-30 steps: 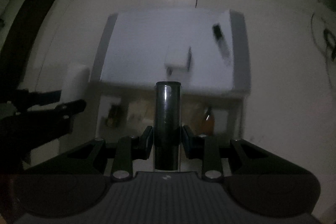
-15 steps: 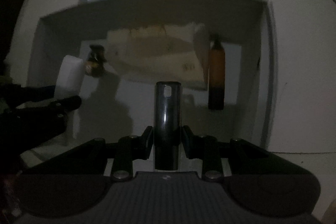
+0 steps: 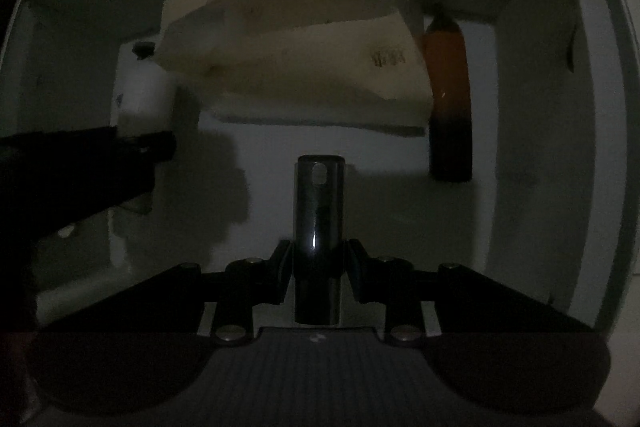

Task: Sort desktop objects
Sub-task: 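Lift the white tube and black bottle and lower both into the box, then open both grippers and raise them back over the tray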

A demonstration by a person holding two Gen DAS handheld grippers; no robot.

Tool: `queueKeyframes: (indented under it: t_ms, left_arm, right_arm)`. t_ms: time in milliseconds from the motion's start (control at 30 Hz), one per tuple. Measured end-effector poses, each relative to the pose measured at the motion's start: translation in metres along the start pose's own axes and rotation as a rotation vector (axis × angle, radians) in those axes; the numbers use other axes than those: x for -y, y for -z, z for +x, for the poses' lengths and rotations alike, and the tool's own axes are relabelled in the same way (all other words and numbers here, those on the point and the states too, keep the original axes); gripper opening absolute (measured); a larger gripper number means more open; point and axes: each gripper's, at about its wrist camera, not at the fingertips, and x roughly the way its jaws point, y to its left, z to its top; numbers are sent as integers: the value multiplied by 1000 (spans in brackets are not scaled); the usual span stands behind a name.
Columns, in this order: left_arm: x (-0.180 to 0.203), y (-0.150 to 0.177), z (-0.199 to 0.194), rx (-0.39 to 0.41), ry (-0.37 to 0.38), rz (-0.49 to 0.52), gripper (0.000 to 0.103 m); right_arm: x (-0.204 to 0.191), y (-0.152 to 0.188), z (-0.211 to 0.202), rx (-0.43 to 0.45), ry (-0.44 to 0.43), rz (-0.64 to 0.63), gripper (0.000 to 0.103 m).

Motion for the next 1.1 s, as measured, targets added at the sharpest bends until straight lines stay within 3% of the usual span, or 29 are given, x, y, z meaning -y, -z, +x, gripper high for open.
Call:
queueKeyframes:
  t_ms: [267,767,800,833,900,1100]
  left_arm:
    - [10,11,9,42,-3,70,40]
    - [6,21,21,-7,12,8,39]
    - [7,22,21,-10,8,13,43]
    - [8,23,21,-21,4,17,61]
    - [8,27,21,-59,8,18,80]
    - [7,36,-16,-66,47,69,78]
  right_arm:
    - [2,-7,11,24,39,1,32]
    - [11,-8,27,10,74,27,32]
    - [11,-7,28,9,75,29,33]
    - [12,-7,29,7,77,32,38]
    - [13,-7,30,4,79,35,41]
    - [17,-3,1,-10,35,23,42]
